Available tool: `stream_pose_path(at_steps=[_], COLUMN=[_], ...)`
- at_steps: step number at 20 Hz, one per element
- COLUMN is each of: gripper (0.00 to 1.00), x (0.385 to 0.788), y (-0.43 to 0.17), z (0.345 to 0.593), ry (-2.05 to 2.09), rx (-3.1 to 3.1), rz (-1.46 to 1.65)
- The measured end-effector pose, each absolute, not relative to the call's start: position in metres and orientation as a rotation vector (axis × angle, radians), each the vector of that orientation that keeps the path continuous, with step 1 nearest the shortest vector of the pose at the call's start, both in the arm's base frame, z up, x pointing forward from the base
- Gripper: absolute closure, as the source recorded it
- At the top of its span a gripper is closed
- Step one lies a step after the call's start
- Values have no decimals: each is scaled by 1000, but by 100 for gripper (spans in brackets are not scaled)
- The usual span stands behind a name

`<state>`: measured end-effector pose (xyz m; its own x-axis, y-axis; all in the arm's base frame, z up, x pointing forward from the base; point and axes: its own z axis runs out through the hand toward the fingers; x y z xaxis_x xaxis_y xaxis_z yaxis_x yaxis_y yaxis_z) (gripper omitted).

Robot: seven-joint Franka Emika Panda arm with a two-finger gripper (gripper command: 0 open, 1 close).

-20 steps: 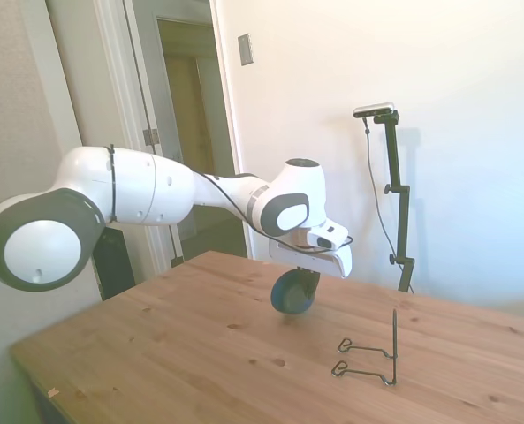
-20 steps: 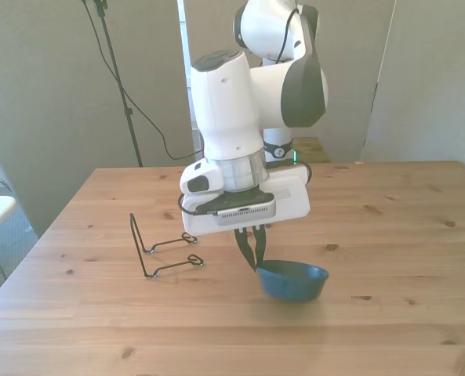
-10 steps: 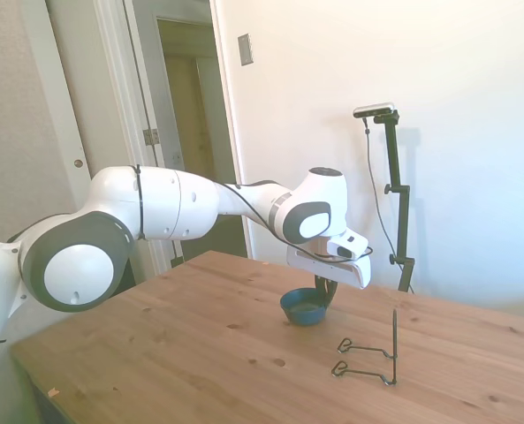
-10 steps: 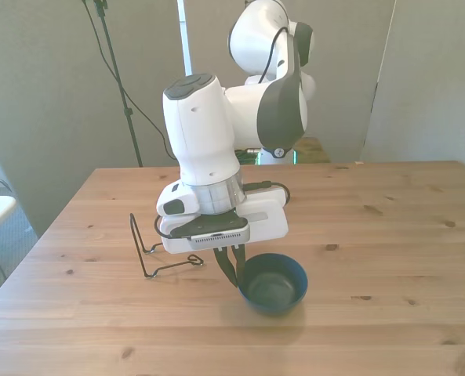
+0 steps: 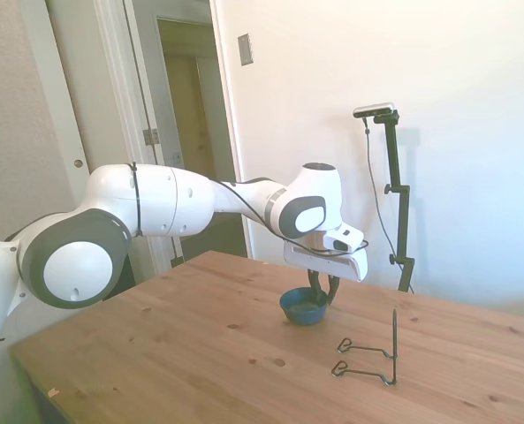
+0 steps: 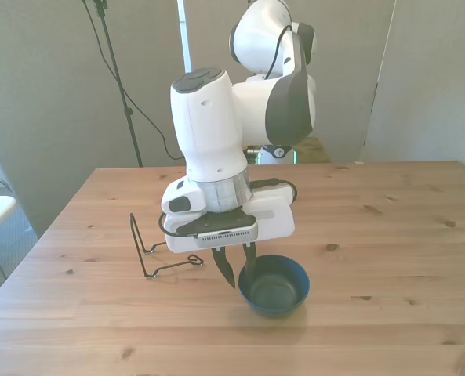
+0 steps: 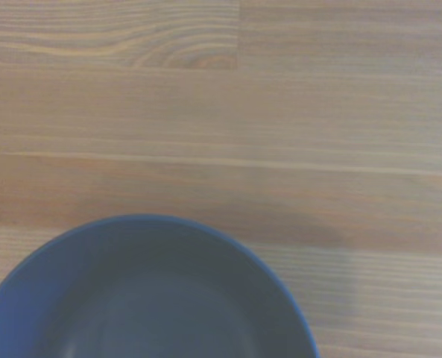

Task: Unload the bowl

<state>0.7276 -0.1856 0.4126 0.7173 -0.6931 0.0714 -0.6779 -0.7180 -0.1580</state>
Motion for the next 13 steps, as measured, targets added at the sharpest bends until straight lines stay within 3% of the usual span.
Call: stream_pose_path(at_steps=[7, 13], gripper=[0, 0], x=[710, 666], y=[-126, -87], z=[483, 491], ry=[1079, 1066], rx=[-2886, -2894], rz=[-366, -440])
